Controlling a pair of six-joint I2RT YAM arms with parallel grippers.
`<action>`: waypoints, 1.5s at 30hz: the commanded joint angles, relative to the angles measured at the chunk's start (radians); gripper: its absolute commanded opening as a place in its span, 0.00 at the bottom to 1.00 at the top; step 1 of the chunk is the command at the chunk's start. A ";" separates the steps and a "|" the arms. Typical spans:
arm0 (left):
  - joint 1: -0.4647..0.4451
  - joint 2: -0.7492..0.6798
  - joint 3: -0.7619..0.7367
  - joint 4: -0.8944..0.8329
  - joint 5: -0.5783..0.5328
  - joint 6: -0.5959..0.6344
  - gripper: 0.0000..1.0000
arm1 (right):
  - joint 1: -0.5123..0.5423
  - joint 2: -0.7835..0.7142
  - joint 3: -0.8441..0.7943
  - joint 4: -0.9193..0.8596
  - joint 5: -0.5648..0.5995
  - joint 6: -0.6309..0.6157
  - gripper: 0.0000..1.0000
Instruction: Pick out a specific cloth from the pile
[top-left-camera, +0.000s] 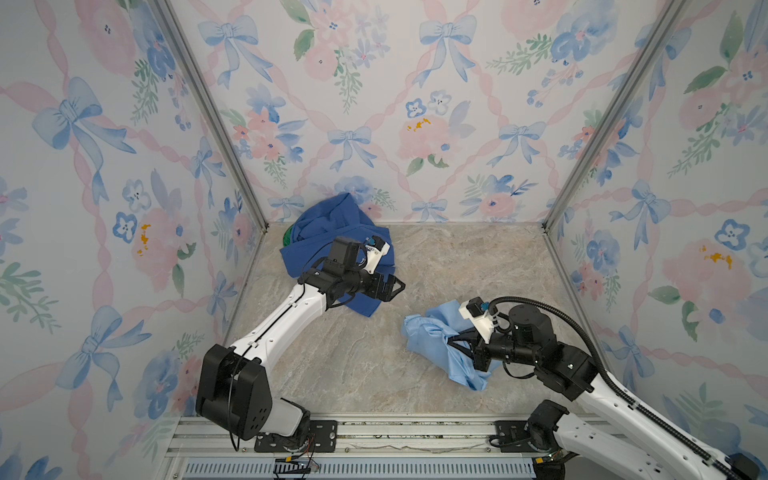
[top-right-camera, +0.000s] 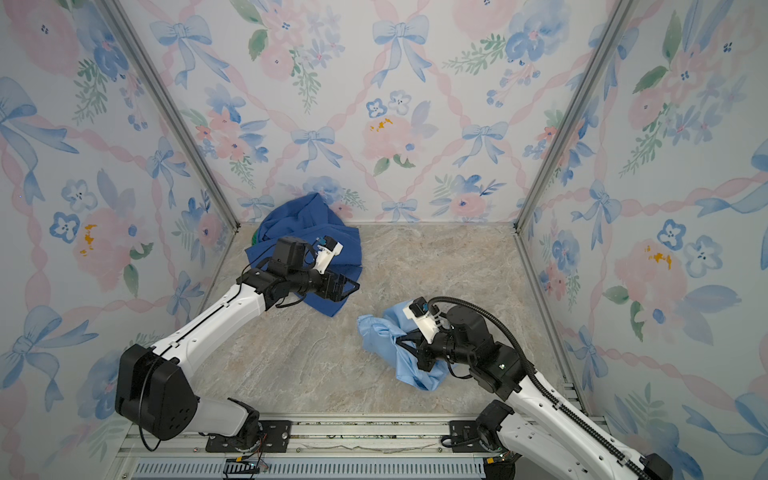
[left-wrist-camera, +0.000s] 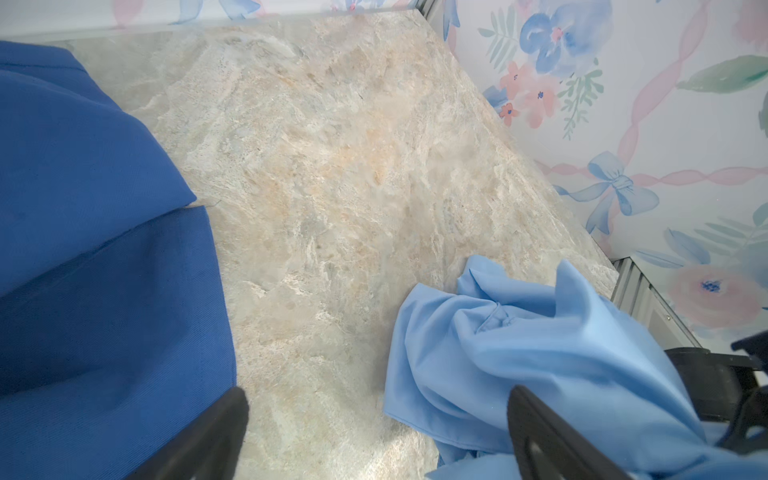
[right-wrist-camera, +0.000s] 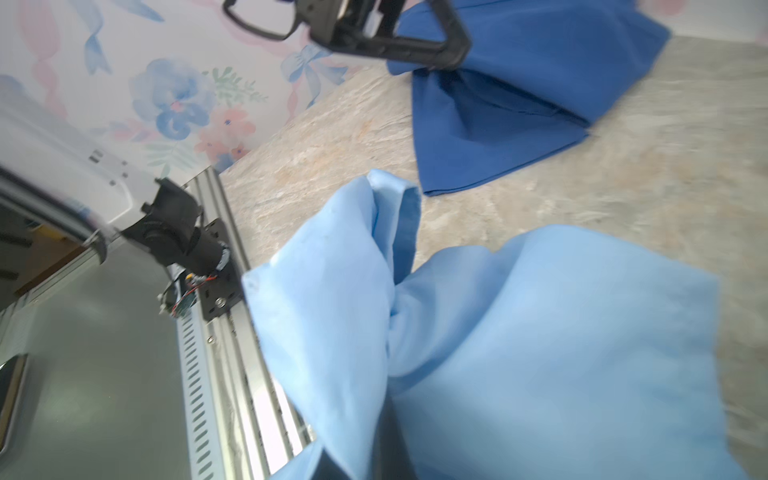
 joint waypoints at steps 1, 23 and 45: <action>-0.006 -0.036 -0.027 0.000 -0.076 0.032 0.98 | -0.127 0.021 -0.054 -0.039 0.160 0.120 0.00; -0.009 -0.176 -0.098 -0.002 -0.147 0.061 0.98 | -0.139 0.490 0.131 -0.094 0.538 0.150 0.54; 0.085 -0.349 -0.211 -0.003 -0.047 0.040 0.98 | 0.243 0.850 0.352 -0.433 0.754 0.198 0.97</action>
